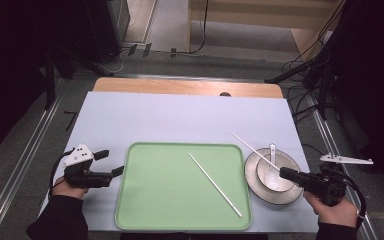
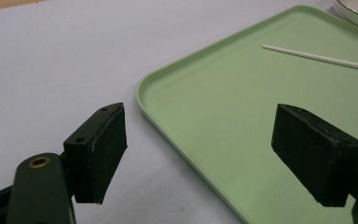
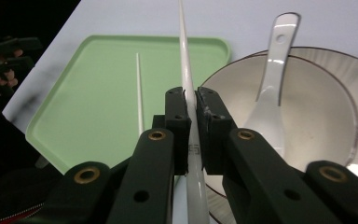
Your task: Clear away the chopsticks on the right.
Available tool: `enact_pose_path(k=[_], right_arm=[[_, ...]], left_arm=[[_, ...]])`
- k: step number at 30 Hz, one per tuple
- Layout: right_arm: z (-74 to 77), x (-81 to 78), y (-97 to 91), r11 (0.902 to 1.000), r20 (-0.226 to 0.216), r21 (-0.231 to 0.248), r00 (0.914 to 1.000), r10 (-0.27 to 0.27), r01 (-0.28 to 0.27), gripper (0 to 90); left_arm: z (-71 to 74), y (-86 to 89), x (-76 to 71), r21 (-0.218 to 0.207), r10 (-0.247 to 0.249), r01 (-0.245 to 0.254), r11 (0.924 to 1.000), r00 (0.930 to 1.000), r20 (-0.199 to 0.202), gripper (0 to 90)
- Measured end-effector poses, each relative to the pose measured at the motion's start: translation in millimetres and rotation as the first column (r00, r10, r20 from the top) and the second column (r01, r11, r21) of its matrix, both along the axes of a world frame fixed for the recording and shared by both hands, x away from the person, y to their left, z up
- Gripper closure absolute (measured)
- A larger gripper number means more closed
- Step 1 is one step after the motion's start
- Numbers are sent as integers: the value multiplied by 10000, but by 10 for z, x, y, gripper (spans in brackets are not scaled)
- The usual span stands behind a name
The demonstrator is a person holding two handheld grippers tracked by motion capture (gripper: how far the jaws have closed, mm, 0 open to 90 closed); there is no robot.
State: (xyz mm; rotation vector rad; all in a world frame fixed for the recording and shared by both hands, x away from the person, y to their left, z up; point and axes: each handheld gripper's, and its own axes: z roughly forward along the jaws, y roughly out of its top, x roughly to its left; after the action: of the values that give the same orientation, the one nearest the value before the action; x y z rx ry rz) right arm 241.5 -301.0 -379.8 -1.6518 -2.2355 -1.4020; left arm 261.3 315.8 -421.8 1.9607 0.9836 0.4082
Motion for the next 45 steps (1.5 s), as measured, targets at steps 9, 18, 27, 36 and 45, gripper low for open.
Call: enact_pose_path(k=[9, 18, 27, 36, 45], right_arm=[[-20, 17, 212, 9986, -7, -156, 9987, 509, -509, 847], [-90, 18, 388, 9961, -103, -314, 9966, 819, -821, 847], [-190, 64, 613, 9899, -380, -656, 9916, 1237, -1259, 846], [-262, 121, 736, 9862, -544, -776, 9883, 1426, -1466, 846], [-345, 162, 825, 9819, -749, -1007, 9853, 1533, -1604, 846]], left_arm=[[1, 3, 0, -4, -15, 15, 10000, 10000, 15, 181], [1, 0, -1, 3, -14, 14, 10000, 10000, 16, 181], [2, -2, -2, -3, -28, 28, 10000, 10000, 15, 181], [0, -5, 0, 7, -43, 43, 10000, 10000, -1, 181], [-1, -7, 1, 18, -70, 70, 10000, 10000, -7, 181]])
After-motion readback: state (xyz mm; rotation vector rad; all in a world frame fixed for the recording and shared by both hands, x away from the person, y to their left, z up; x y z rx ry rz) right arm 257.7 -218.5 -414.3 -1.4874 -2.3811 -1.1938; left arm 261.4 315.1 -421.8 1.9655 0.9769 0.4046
